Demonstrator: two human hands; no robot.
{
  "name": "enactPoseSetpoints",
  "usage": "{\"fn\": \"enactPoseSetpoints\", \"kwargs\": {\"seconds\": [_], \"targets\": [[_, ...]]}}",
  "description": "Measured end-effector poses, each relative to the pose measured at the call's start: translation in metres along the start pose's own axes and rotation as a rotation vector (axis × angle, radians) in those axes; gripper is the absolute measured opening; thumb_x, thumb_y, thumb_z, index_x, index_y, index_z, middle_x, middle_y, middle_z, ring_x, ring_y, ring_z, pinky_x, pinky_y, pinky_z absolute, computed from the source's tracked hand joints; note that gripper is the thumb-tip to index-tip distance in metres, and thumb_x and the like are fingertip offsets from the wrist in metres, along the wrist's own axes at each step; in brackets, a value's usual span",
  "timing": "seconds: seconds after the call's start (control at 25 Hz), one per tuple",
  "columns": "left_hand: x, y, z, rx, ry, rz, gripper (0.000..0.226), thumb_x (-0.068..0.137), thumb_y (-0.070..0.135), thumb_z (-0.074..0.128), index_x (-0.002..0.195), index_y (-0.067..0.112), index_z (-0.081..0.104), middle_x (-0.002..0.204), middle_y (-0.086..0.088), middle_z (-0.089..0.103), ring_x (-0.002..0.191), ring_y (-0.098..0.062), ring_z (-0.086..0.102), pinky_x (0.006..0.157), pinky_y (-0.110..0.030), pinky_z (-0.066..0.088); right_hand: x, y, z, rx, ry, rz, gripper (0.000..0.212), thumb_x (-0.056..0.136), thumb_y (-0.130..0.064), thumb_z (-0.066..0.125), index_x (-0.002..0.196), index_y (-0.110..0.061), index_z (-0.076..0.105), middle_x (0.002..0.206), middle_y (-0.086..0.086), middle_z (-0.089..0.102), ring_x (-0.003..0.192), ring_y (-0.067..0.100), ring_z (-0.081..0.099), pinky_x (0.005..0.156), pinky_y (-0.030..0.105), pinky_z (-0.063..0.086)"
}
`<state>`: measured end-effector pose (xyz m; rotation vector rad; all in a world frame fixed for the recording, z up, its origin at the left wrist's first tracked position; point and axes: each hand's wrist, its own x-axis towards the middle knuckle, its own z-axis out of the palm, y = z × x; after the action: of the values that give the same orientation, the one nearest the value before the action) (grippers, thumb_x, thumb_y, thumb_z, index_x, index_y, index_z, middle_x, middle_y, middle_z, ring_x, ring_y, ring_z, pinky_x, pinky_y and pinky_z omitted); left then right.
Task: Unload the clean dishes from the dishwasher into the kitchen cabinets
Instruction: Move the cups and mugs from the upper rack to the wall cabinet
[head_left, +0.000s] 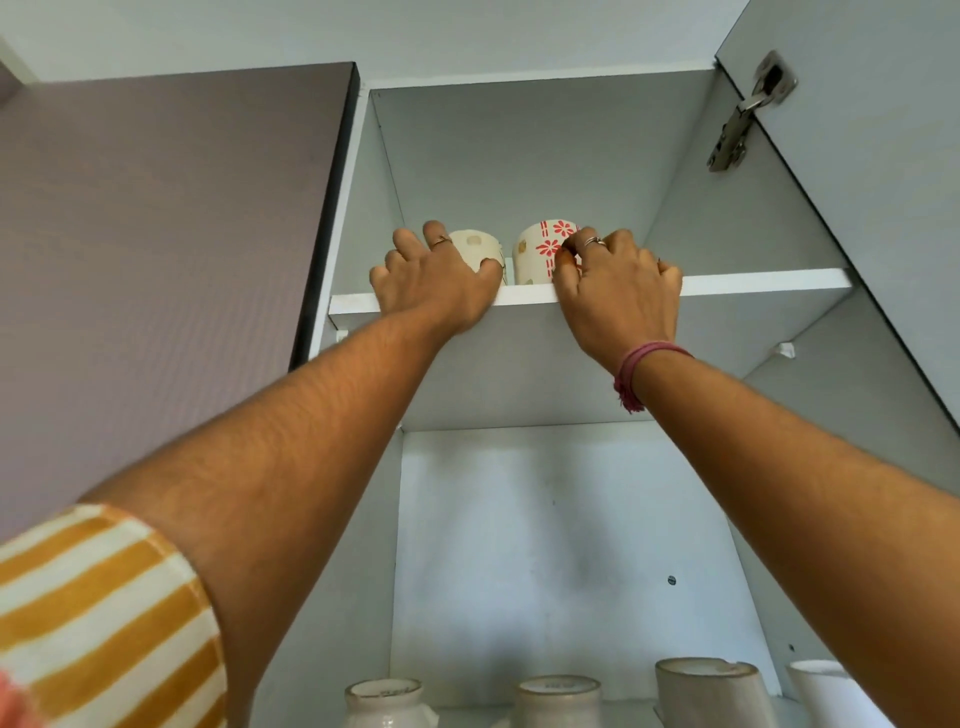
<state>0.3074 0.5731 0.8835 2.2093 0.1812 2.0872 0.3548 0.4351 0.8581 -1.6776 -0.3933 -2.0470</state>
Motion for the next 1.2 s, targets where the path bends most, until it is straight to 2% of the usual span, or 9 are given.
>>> {"fn": "enactPoseSetpoints", "kwargs": {"seconds": [0.08,0.24,0.32,0.44,0.6,0.8,0.92,1.08,1.2], "targets": [[-0.009,-0.004,0.004,-0.014,0.135,0.13,0.048,0.095,0.043,0.035,0.133,0.013,0.037,0.126,-0.014,0.04,0.114,-0.029,0.044,0.095,-0.04,0.033,-0.001,0.001,-0.001,-0.019,-0.031,0.003,0.044,0.101,-0.038,0.026,0.135,-0.019,0.047,0.116,0.009,0.056,0.105,0.027,0.053,0.093,0.04,0.035],[-0.01,-0.008,0.005,0.05,0.093,0.169,0.046,0.099,0.041,0.027,0.131,0.013,0.045,0.125,-0.014,0.04,0.113,-0.028,0.042,0.095,-0.041,0.033,-0.002,0.002,-0.001,-0.073,-0.1,0.022,0.048,0.101,-0.038,0.023,0.129,-0.014,0.054,0.117,0.012,0.059,0.11,0.029,0.052,0.102,0.043,0.032],[-0.016,-0.009,0.004,0.01,0.066,0.159,0.048,0.099,0.045,0.029,0.132,0.013,0.045,0.129,-0.014,0.037,0.118,-0.029,0.04,0.098,-0.041,0.033,-0.009,0.004,-0.002,-0.062,-0.145,0.04,0.049,0.102,-0.04,0.022,0.13,-0.015,0.054,0.122,0.012,0.058,0.117,0.029,0.05,0.112,0.046,0.022],[-0.042,-0.011,-0.003,-0.13,0.096,0.213,0.049,0.096,0.046,0.039,0.133,0.015,0.043,0.139,-0.012,0.03,0.128,-0.027,0.032,0.105,-0.04,0.03,-0.035,-0.001,-0.015,0.11,-0.131,0.06,0.045,0.101,-0.037,0.032,0.139,-0.017,0.045,0.144,0.011,0.042,0.138,0.027,0.032,0.119,0.046,0.008],[-0.13,-0.022,-0.032,-0.146,0.245,0.425,0.049,0.088,0.043,0.05,0.128,0.013,0.047,0.137,-0.014,0.037,0.124,-0.028,0.039,0.097,-0.037,0.038,-0.128,-0.02,-0.05,0.382,0.101,0.154,0.035,0.092,-0.029,0.047,0.126,-0.018,0.052,0.131,0.002,0.049,0.124,0.019,0.042,0.107,0.04,0.034],[-0.215,-0.055,-0.057,0.133,-0.014,0.524,0.053,0.085,0.047,0.043,0.121,0.01,0.054,0.129,-0.019,0.048,0.118,-0.038,0.051,0.103,-0.055,0.036,-0.219,-0.028,-0.072,0.406,-0.159,0.313,0.033,0.091,-0.029,0.051,0.123,-0.02,0.05,0.132,0.002,0.047,0.124,0.019,0.042,0.105,0.037,0.035],[-0.233,-0.062,-0.093,0.207,-0.091,0.524,0.053,0.084,0.047,0.04,0.117,0.009,0.056,0.124,-0.021,0.053,0.111,-0.04,0.056,0.099,-0.057,0.038,-0.226,-0.031,-0.112,0.395,-0.186,0.327,0.033,0.09,-0.028,0.053,0.122,-0.018,0.052,0.132,0.003,0.048,0.124,0.02,0.043,0.104,0.037,0.036],[-0.247,-0.051,-0.159,0.175,-0.13,0.484,0.054,0.085,0.047,0.04,0.118,0.008,0.055,0.124,-0.021,0.052,0.111,-0.04,0.055,0.096,-0.057,0.041,-0.214,-0.041,-0.185,0.382,-0.191,0.265,0.031,0.089,-0.027,0.054,0.119,-0.017,0.054,0.129,0.003,0.049,0.122,0.02,0.043,0.101,0.037,0.036],[-0.283,-0.035,-0.22,0.034,-0.136,0.398,0.051,0.086,0.046,0.042,0.119,0.009,0.054,0.121,-0.016,0.052,0.108,-0.031,0.053,0.091,-0.049,0.045,-0.228,-0.056,-0.256,0.447,-0.233,0.288,0.029,0.088,-0.025,0.054,0.116,-0.017,0.055,0.125,0.001,0.049,0.118,0.019,0.043,0.097,0.036,0.037]]}}
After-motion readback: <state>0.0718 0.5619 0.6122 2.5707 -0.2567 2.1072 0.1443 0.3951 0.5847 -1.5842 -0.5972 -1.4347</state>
